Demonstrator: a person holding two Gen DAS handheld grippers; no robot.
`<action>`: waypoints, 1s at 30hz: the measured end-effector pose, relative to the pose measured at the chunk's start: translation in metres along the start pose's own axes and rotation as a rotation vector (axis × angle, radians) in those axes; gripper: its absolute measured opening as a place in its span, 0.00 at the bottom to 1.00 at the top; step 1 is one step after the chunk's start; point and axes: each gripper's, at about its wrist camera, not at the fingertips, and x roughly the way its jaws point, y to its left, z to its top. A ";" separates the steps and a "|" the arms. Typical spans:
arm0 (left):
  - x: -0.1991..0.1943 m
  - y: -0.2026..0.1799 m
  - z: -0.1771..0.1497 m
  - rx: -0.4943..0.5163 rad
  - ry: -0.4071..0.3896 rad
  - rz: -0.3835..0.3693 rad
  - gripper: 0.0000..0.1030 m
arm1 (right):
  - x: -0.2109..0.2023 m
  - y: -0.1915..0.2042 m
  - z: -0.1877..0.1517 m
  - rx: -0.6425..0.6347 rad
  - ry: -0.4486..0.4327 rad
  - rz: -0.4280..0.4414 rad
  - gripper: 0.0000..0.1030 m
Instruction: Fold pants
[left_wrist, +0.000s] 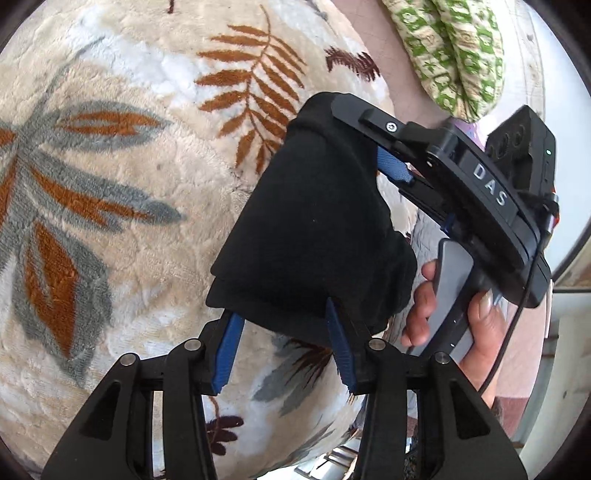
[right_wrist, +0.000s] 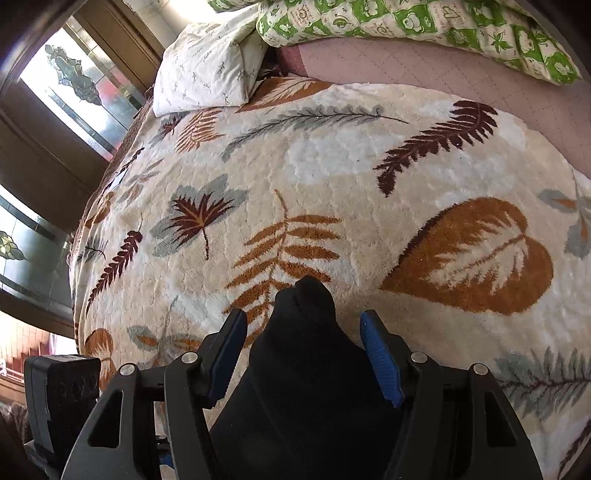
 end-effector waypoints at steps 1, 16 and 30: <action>0.004 0.001 0.002 -0.021 0.006 0.000 0.42 | 0.002 -0.001 0.001 -0.003 0.011 0.001 0.64; 0.027 0.010 0.014 -0.106 0.077 0.045 0.13 | -0.006 0.000 0.009 -0.065 -0.017 -0.049 0.16; -0.003 -0.017 -0.008 0.118 0.077 0.093 0.13 | -0.045 -0.029 -0.011 0.122 -0.154 -0.036 0.35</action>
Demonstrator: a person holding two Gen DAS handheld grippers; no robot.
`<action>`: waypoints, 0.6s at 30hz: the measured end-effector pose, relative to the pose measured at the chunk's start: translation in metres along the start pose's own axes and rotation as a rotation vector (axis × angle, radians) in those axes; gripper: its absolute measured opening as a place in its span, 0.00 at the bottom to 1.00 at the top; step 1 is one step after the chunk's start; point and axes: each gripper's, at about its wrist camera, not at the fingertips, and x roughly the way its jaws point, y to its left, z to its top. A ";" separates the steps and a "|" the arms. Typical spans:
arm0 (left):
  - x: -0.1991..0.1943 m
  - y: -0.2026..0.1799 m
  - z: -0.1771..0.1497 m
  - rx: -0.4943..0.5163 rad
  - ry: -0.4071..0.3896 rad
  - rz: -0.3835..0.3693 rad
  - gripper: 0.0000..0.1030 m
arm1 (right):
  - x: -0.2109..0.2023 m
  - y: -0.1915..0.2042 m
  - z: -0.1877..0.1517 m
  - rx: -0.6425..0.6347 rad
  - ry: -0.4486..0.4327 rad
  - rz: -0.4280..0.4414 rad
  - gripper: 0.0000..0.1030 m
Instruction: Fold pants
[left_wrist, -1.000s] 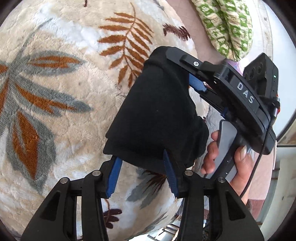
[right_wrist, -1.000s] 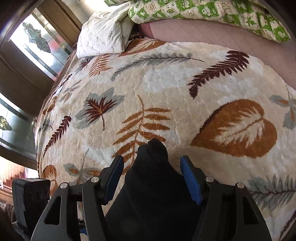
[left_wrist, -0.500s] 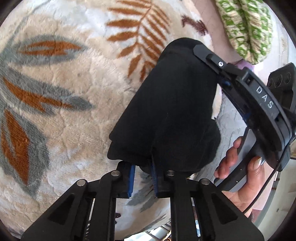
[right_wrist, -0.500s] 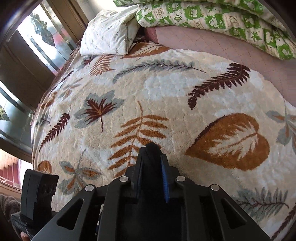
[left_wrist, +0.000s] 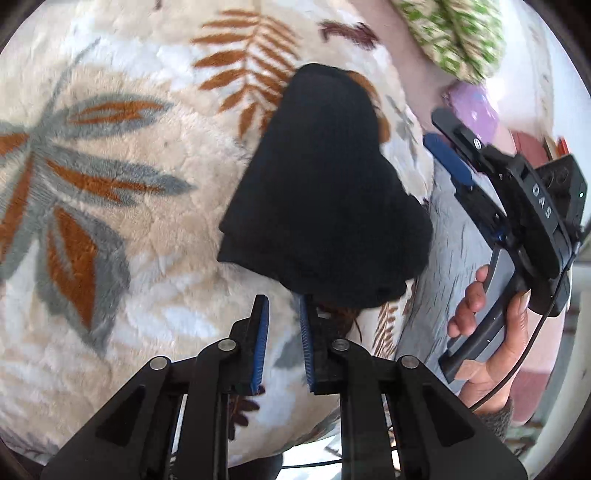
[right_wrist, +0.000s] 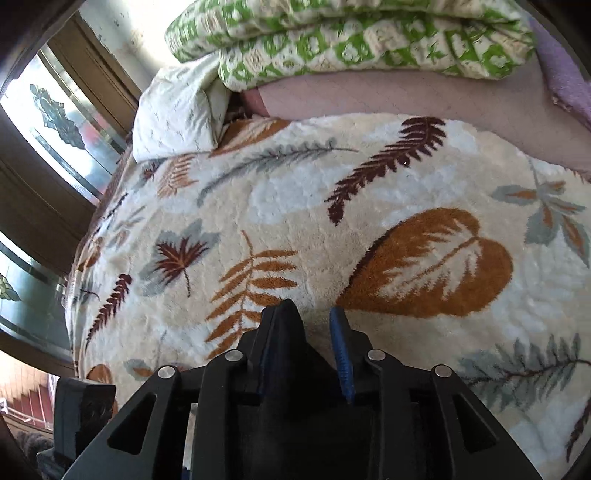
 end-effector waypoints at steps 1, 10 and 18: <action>-0.005 -0.005 -0.003 0.023 -0.004 -0.001 0.13 | -0.019 -0.005 -0.006 0.020 -0.023 0.011 0.40; -0.020 -0.053 0.034 0.216 -0.050 0.091 0.33 | -0.112 -0.084 -0.095 0.347 -0.153 0.010 0.54; 0.018 -0.122 0.083 0.497 0.065 0.241 0.34 | -0.089 -0.105 -0.135 0.488 -0.181 0.126 0.54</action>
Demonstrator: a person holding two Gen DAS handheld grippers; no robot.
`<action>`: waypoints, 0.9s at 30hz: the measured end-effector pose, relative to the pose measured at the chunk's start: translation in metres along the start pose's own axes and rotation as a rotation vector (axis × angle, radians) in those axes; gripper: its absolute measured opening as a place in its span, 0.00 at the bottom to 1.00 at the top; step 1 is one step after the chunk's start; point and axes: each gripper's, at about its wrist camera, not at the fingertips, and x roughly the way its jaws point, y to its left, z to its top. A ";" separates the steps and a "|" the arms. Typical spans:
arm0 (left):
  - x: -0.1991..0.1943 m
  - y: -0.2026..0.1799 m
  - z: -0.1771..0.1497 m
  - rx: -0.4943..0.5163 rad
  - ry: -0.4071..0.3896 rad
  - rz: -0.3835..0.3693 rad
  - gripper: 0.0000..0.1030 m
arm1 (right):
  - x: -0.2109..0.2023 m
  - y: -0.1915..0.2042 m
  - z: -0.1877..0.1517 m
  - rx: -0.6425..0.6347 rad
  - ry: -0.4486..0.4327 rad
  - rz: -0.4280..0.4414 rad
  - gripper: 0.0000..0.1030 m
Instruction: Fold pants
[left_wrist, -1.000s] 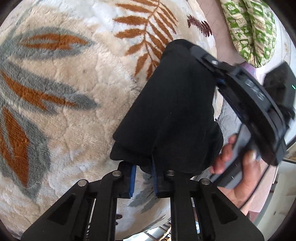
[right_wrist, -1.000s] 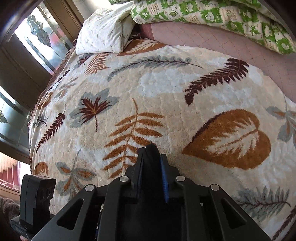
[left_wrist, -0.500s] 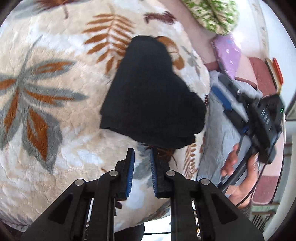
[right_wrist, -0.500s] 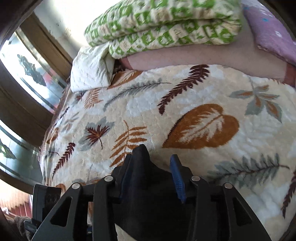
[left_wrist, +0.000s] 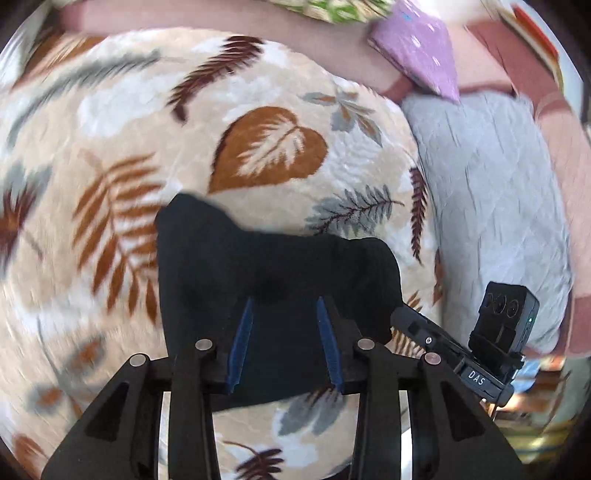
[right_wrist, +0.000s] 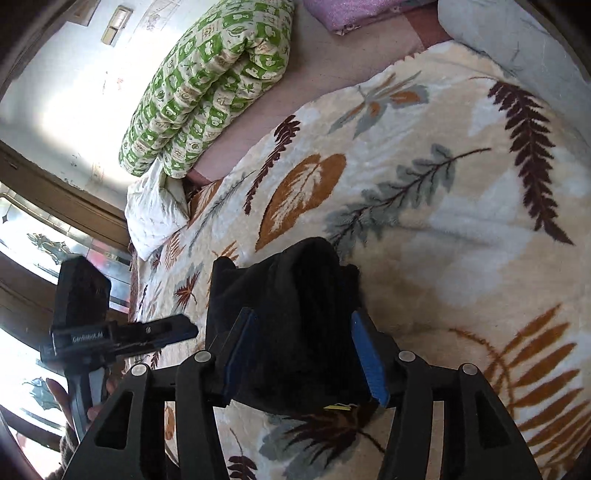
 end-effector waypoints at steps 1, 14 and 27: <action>0.002 -0.005 0.007 0.038 0.021 0.017 0.34 | 0.002 0.000 -0.003 0.008 0.000 0.010 0.54; 0.060 -0.077 0.047 0.558 0.147 0.224 0.37 | 0.007 -0.016 -0.026 0.100 -0.008 0.101 0.55; 0.093 -0.054 0.059 0.584 0.296 -0.008 0.36 | 0.007 -0.024 -0.035 0.114 -0.009 0.167 0.55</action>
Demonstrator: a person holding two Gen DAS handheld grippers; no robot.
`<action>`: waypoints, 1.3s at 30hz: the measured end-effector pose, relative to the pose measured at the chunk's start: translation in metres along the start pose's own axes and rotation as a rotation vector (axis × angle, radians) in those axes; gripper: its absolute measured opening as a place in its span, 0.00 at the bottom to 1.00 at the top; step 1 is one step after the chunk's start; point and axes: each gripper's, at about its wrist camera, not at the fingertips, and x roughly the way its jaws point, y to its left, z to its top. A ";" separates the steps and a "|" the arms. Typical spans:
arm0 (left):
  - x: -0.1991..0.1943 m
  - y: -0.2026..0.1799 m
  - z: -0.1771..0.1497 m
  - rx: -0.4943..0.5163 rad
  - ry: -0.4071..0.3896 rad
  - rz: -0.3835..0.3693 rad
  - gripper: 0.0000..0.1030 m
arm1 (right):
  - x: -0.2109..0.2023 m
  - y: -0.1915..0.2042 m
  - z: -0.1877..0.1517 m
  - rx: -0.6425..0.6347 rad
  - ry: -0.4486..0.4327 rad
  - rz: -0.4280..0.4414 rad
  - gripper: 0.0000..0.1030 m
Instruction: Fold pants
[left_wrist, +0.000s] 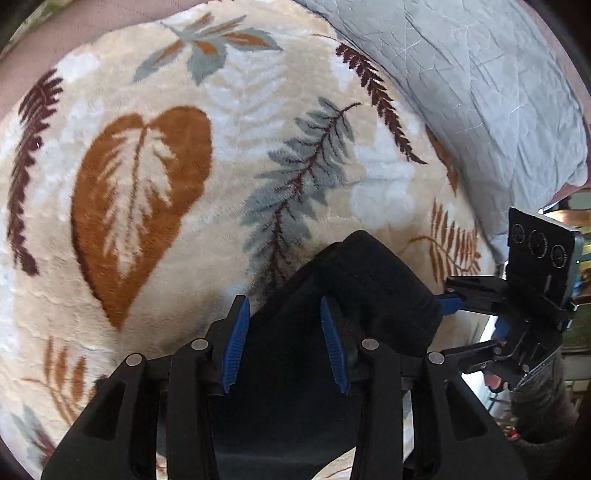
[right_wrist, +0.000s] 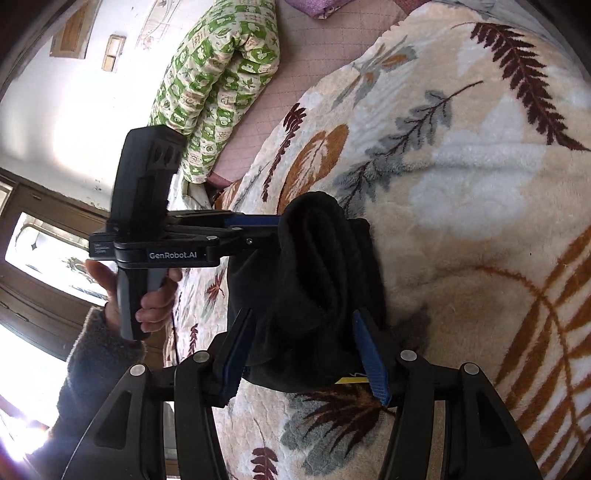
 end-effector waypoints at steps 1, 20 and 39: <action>-0.001 0.000 -0.002 0.002 -0.026 0.000 0.36 | 0.000 -0.001 0.000 0.000 -0.001 0.002 0.55; 0.006 -0.028 -0.005 -0.123 -0.191 0.274 0.24 | -0.003 -0.021 -0.024 0.028 -0.114 -0.110 0.14; -0.069 -0.044 -0.151 -0.330 -0.410 0.401 0.25 | -0.037 0.035 -0.022 -0.031 -0.134 -0.111 0.48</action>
